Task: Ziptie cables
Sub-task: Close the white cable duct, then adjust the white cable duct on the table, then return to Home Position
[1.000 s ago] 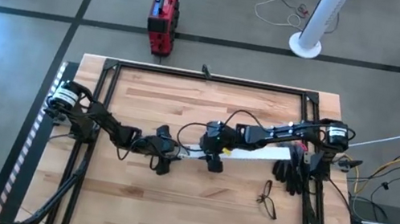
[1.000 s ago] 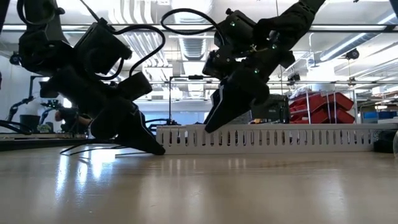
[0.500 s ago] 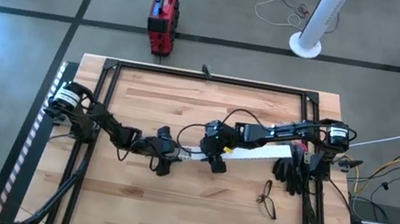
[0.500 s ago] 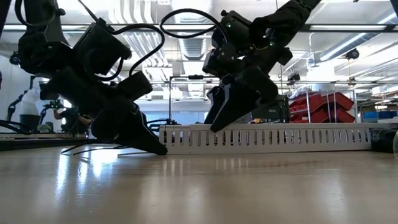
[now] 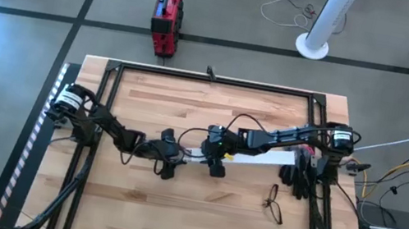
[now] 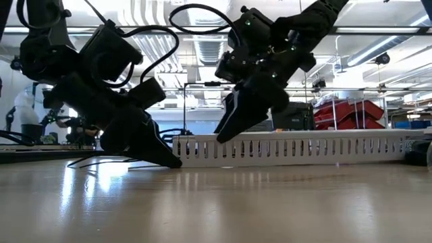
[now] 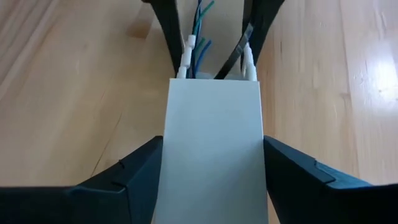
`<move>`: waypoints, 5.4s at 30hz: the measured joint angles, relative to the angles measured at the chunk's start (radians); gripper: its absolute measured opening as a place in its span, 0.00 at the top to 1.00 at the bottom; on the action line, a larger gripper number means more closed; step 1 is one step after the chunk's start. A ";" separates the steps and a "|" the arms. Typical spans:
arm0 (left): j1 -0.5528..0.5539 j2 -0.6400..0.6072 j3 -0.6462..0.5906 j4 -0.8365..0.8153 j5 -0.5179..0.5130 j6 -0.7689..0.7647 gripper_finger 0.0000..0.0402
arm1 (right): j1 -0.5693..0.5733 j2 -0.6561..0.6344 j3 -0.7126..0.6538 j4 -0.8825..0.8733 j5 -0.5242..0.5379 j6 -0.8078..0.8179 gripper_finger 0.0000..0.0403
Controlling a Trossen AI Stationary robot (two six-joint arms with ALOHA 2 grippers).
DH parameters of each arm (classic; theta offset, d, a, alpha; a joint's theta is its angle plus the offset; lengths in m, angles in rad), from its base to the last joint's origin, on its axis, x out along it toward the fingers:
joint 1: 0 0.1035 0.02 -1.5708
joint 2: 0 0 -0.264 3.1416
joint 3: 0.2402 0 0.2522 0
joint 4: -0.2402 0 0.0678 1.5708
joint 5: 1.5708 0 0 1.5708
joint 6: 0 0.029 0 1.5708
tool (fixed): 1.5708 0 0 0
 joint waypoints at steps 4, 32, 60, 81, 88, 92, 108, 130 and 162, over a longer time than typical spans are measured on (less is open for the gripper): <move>0.001 0.000 0.012 0.017 -0.005 0.008 0.48 | 0.000 0.018 0.008 0.037 0.006 0.000 0.45; 0.002 0.000 0.012 0.026 0.001 0.019 0.48 | 0.005 0.029 0.013 0.088 0.044 -0.016 0.45; -0.004 -0.003 0.021 0.024 0.002 0.020 0.46 | -0.013 0.047 0.019 0.119 0.059 0.032 0.43; -0.004 -0.012 0.020 -0.030 0.005 -0.002 0.48 | -0.036 0.039 0.026 0.012 0.020 0.017 0.46; -0.004 -0.011 0.018 -0.028 0.001 -0.002 0.47 | -0.037 0.053 0.019 0.083 0.016 0.019 0.42; -0.004 -0.012 0.017 -0.029 -0.001 -0.007 0.47 | -0.037 0.071 0.025 0.108 0.013 0.035 0.46; -0.004 -0.046 0.016 -0.074 0.018 -0.014 0.40 | -0.037 0.055 0.021 0.084 0.006 0.022 0.34; -0.013 -0.905 -0.165 -0.554 -0.097 -0.125 0.40 | -0.024 -0.505 -0.220 -0.446 0.068 0.234 0.33; -0.091 -1.056 -0.320 0.000 0.066 0.085 0.82 | 0.087 -0.341 -0.119 -0.423 0.115 0.036 0.91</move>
